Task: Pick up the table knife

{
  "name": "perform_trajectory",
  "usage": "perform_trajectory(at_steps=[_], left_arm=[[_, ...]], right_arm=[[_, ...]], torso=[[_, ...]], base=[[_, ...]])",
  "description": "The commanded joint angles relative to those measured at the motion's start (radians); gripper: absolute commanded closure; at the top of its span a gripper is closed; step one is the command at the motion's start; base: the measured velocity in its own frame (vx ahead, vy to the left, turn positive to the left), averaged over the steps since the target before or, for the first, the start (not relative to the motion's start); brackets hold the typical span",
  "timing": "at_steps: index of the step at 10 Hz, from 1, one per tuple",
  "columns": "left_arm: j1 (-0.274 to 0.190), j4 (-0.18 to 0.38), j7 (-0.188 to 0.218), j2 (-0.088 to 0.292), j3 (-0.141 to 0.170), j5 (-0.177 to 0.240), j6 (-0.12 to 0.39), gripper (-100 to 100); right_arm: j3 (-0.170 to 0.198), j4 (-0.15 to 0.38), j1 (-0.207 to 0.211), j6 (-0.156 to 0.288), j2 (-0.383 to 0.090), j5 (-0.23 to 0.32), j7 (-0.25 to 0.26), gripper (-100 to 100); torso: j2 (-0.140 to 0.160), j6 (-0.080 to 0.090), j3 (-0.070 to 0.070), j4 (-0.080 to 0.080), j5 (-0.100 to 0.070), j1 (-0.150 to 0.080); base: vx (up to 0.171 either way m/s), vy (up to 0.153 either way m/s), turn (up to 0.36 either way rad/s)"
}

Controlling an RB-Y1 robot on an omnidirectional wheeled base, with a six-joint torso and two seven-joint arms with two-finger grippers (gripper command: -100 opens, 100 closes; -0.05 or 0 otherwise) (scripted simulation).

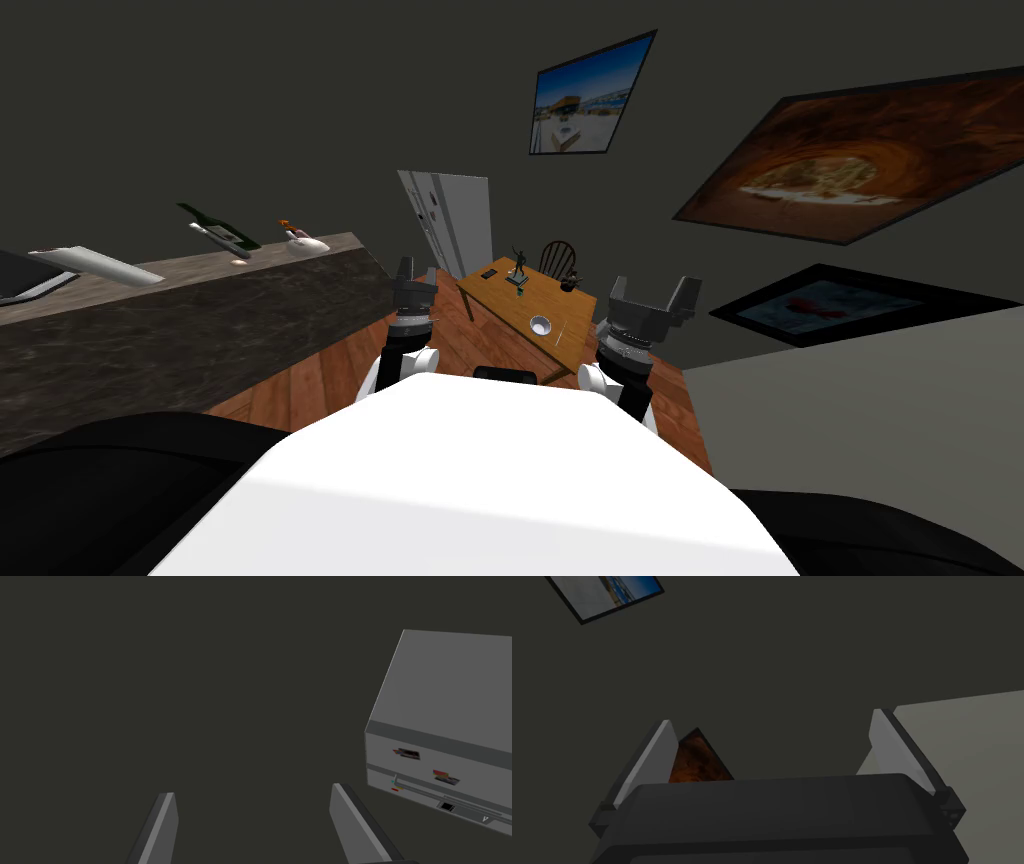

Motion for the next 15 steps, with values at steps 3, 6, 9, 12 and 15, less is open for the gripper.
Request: perform_trajectory(at_steps=[3,6,9,12,15], left_arm=[[0.000,0.000,0.000,0.000,0.000,0.000,0.000,0],[0.000,0.000,0.000,0.000,0.000,0.000,0.000,0],[0.000,0.000,0.000,0.000,0.000,0.000,0.000,0],[0.000,0.000,0.000,0.000,0.000,0.000,0.000,0],[0.000,0.000,0.000,0.000,0.000,0.000,0.000,0]], right_arm=[[-0.007,0.036,0.006,0.028,-0.102,0.023,0.012,-100],[-0.018,0.094,0.019,0.073,-0.172,0.064,0.031,-100],[-0.032,0.170,0.041,0.133,-0.215,0.122,0.057,-100],[-0.042,0.222,0.059,0.178,-0.233,0.166,0.076,-100],[-0.053,0.290,0.076,0.228,-0.246,0.213,0.096,-100]], torso=[[0.000,0.000,0.000,0.000,0.000,0.000],[0.001,0.000,0.001,0.000,0.000,0.000],[0.002,0.000,0.001,0.000,0.000,0.001],[0.002,0.000,0.001,0.000,0.000,0.001],[0.002,0.000,0.001,0.001,0.000,0.002]], base=[[-0.008,0.004,0.046],[-0.019,0.010,0.077],[-0.031,0.023,0.115],[-0.028,0.020,0.079],[-0.031,0.030,0.099]])
